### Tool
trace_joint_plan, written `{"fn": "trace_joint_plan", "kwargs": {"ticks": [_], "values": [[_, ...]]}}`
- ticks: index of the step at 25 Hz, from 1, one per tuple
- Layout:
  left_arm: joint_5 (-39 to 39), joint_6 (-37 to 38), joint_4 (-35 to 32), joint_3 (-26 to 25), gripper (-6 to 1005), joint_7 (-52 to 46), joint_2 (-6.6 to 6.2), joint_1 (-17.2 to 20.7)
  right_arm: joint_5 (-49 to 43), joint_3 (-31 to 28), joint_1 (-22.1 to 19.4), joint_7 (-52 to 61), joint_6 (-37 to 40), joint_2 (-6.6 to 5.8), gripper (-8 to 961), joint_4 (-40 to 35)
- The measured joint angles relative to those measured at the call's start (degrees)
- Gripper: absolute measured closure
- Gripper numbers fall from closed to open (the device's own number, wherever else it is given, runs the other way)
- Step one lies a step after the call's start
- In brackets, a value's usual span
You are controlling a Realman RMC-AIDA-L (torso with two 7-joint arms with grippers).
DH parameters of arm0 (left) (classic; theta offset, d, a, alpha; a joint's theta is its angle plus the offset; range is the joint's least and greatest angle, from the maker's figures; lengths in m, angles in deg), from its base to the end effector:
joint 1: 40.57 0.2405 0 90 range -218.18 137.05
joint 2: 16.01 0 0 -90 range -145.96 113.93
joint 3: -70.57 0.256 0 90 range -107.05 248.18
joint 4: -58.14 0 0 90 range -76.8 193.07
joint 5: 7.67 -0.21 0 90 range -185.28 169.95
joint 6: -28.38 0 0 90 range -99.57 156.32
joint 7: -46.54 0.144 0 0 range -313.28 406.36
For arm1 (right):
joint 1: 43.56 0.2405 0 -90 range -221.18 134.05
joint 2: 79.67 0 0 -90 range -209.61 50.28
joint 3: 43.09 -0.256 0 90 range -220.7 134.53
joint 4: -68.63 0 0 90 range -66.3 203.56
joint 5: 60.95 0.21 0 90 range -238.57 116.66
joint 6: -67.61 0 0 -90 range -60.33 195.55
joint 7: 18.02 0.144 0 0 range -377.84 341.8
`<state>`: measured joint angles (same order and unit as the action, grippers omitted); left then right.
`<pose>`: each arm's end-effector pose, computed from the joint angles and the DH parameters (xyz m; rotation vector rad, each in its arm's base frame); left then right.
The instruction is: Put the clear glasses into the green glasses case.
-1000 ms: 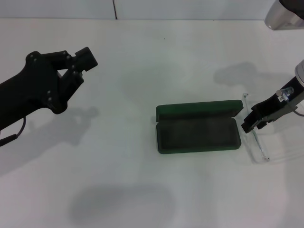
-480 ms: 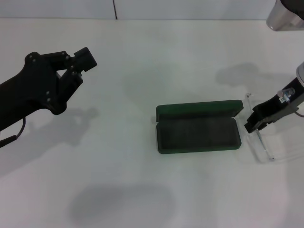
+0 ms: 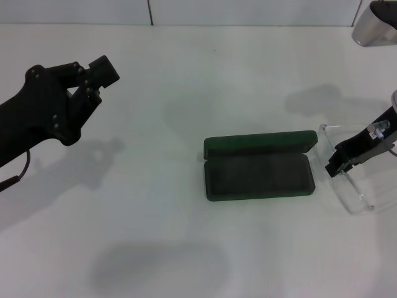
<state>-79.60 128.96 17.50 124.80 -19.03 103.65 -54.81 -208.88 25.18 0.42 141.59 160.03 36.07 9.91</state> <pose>-0.2495 0.2724 0.0418 -2.3334 -0.2955 -1.3530 0.2015 0.3771 0.0112 -2.3902 1.5003 -0.4740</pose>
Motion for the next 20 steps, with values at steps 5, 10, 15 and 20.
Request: {"fn": "trace_joint_plan", "kwargs": {"ticks": [5, 10, 15, 20], "values": [[0.0, 0.1, 0.0, 0.0, 946, 0.0, -0.02, 0.0, -0.2, 0.0, -1.2, -1.9, -0.5, -0.05, 757, -1.5], [0.1, 0.1, 0.0, 0.0, 946, -0.1, 0.05, 0.0, -0.1, -0.5, -3.2, -4.1, -2.4, -0.22, 784, -2.7], [0.1, 0.1, 0.0, 0.0, 946, -0.3, 0.05, 0.0, 0.1, -0.5, -5.7, -5.2, -3.0, -0.35, 827, -5.3], [0.3, 0.1, 0.0, 0.2, 946, -0.4, 0.12, 0.0, 0.4, -0.5, -9.3, -5.8, -2.7, -0.28, 839, -11.0]]}}
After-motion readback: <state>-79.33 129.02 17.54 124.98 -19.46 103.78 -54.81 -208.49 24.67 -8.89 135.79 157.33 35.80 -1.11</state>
